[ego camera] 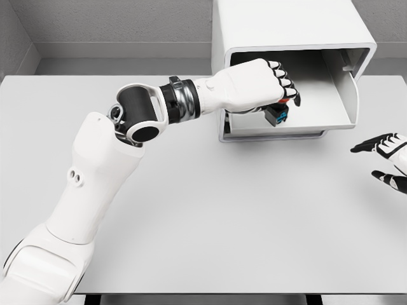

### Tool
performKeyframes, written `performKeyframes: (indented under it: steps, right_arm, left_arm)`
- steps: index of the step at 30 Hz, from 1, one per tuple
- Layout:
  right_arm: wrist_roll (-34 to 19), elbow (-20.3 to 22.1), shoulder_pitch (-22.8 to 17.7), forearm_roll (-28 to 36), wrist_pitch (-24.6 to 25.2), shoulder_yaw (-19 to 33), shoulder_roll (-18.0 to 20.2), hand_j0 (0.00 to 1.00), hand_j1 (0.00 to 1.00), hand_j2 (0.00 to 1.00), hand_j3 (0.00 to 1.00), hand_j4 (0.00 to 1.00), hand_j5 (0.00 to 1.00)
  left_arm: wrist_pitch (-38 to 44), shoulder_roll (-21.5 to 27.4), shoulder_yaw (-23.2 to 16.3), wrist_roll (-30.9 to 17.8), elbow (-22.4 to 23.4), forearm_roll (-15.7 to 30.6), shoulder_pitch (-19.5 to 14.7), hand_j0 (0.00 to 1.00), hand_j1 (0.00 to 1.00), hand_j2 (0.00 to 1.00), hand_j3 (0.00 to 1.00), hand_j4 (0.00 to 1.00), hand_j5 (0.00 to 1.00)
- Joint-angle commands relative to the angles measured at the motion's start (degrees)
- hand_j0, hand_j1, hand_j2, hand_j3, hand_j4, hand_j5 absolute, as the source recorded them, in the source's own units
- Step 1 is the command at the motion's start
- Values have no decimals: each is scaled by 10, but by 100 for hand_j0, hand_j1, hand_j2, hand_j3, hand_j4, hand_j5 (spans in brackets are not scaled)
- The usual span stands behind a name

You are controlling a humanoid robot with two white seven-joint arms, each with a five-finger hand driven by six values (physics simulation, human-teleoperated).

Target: Slide open multi-storey tabletop storage cabinets and put open load switch and slide close multi-storey tabletop storage cabinets

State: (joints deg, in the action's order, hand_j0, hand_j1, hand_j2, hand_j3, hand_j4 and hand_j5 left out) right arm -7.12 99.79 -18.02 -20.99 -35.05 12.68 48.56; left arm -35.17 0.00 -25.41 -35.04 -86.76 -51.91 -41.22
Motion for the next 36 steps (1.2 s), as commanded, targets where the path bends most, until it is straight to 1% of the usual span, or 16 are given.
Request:
performKeyframes:
  steps: [1,6,10,13,15,16,19,21,22,24,26,27,29,32,35,36]
  right_arm:
    - [0,1,1,4,0,-2,0,73,73,73,73,73,73]
    - [1,0,2,3,0,-3,0,73,73,73,73,73,73]
    - [0,1,2,4,0,-3,0,73,73,73,73,73,73]
    - [0,1,4,4,0,-8,0,73,73,73,73,73,73]
    - [0,1,5,4,0,-11,0,72,72,72,72,72,72]
    - [-1,1,5,4,0,-12,0,72,72,72,72,72,72]
    - [-2,1,13,3,0,-19,-11,69,69,69,69,69,69]
    - [-5,1,24,3,0,-30,-11,66,66,66,66,66,66]
    - [-11,1,32,3,0,-35,-11,64,64,64,64,64,64]
    - [-12,1,33,3,0,-38,-12,63,63,63,63,63,63]
    - [-14,1,33,4,0,-38,-11,61,61,61,61,61,61]
    - [-14,1,33,3,0,-38,-11,61,61,61,61,61,61]
    - [-14,0,46,3,0,-47,-11,61,61,61,61,61,61]
    - [-23,1,62,3,0,-58,-12,61,61,61,61,61,61]
    - [-25,1,80,2,0,-75,-11,61,61,61,61,61,61]
    - [-27,0,83,2,0,-78,-11,61,61,61,61,61,61]
  left_arm:
    - [2,0,1,0,-1,3,0,72,72,72,72,72,72]
    - [2,0,3,0,-16,5,0,78,78,78,78,78,78]
    - [2,0,7,0,-46,5,7,84,84,84,84,84,84]
    - [2,0,26,0,-98,11,25,100,100,100,100,100,100]
    - [2,0,48,0,-154,15,50,100,100,100,100,100,100]
    - [2,0,58,0,-165,38,61,100,100,100,100,100,100]
    - [2,0,85,0,-165,197,60,100,100,100,100,100,100]
    - [2,68,156,0,-165,314,78,100,100,100,100,100,100]
    - [2,97,173,0,-165,349,91,100,100,100,100,100,100]
    - [2,150,244,0,-165,409,159,100,100,100,100,100,100]
    - [2,158,351,0,-164,415,233,100,100,100,100,100,100]
    - [2,158,400,0,-158,413,266,100,100,100,100,100,100]
    - [2,162,462,0,-134,412,319,100,100,100,100,100,100]
    - [2,182,471,0,-29,414,327,100,100,100,100,100,100]
    - [2,187,467,0,32,402,335,100,100,100,100,100,100]
    - [2,190,465,0,41,380,335,100,100,100,100,100,100]
